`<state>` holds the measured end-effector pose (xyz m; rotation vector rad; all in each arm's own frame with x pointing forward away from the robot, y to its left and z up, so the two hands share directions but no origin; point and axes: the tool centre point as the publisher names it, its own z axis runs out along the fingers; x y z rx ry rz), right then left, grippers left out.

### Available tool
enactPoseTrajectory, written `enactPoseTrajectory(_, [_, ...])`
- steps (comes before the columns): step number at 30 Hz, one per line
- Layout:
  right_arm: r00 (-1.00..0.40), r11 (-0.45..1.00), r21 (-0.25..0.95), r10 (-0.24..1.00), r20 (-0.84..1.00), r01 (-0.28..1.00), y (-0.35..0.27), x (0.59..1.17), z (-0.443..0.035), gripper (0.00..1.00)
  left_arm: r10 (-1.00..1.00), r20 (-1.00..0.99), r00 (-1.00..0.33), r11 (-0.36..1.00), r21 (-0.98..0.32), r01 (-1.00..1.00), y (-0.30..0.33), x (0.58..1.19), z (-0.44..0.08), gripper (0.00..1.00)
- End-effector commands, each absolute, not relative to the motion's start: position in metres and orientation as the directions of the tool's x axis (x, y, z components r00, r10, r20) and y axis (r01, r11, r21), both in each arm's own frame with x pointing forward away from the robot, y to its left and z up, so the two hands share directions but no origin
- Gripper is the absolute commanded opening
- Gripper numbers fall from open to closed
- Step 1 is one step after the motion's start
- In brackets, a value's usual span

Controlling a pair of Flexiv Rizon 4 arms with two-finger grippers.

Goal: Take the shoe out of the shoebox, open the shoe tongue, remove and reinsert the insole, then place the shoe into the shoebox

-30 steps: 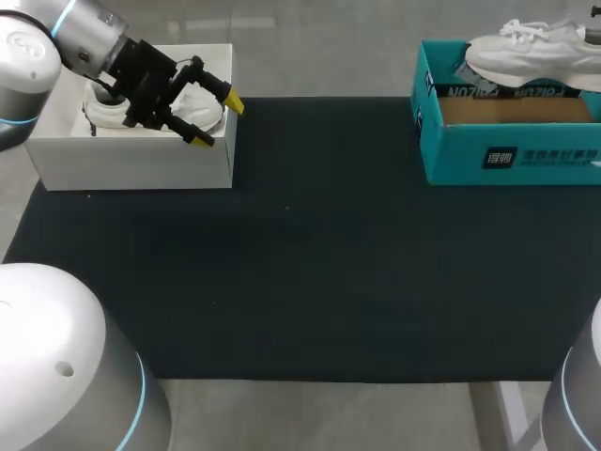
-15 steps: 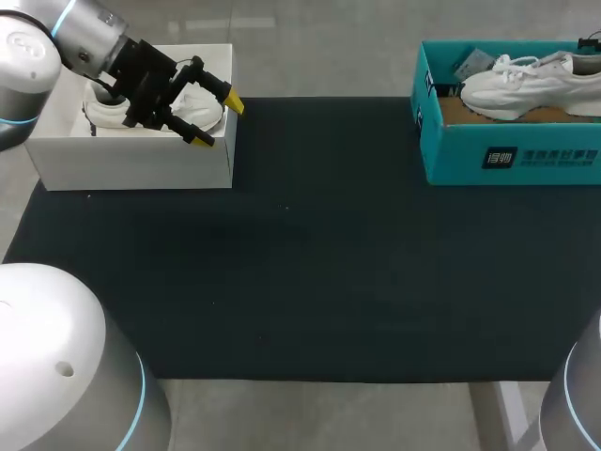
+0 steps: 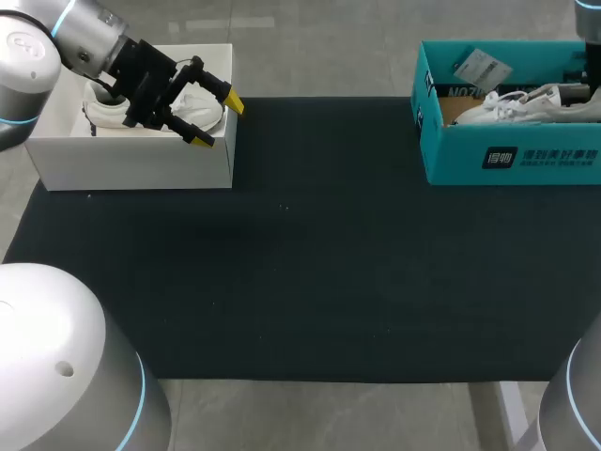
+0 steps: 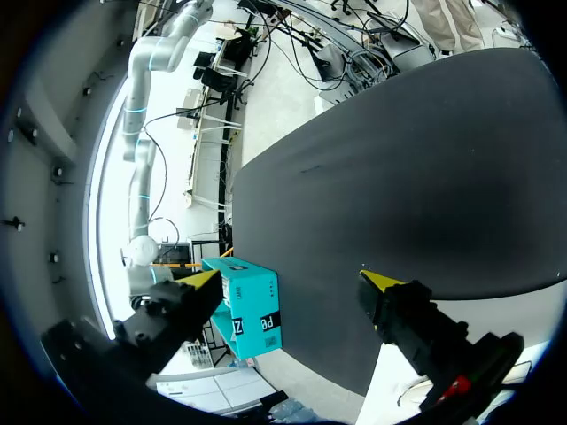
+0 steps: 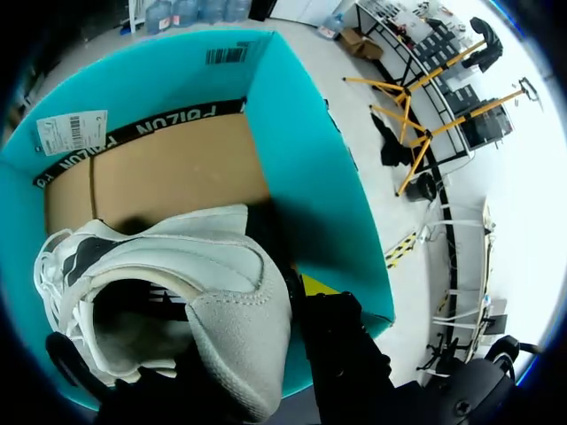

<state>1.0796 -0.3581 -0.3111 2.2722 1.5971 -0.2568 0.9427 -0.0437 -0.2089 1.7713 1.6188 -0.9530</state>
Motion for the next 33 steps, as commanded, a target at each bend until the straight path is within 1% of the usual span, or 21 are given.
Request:
enactPoseTrajectory(1, [0.346,-0.293,0.2,0.875,-0.338,0.935,-0.361,1.075,-0.32,0.0,0.6,-0.8,0.024,-0.122,-0.062,0.991,-0.044,0.943,-0.209,1.0])
enactPoseTrajectory(21, [0.342,-0.332,0.089,0.883,-0.32,0.939,-0.372,1.07,-0.365,0.0,0.6,-0.8,0.024,-0.122,-0.062,0.991,-0.044,0.943,-0.209,1.0])
enactPoseTrajectory(30, [0.354,-0.352,0.063,0.882,-0.312,0.934,-0.377,1.069,-0.375,0.0,0.6,-0.8,0.024,-0.122,-0.062,0.991,-0.044,0.943,-0.209,1.0])
enactPoseTrajectory(32, [0.356,-0.355,0.062,0.881,-0.312,0.933,-0.377,1.068,-0.373,0.3,0.6,-0.8,0.024,-0.122,-0.062,0.991,-0.044,0.943,-0.209,1.0])
enactPoseTrajectory(33, [0.357,-0.355,0.062,0.881,-0.311,0.933,-0.376,1.068,-0.371,0.36,0.6,-0.8,0.024,-0.122,-0.062,0.991,-0.044,0.943,-0.209,1.0])
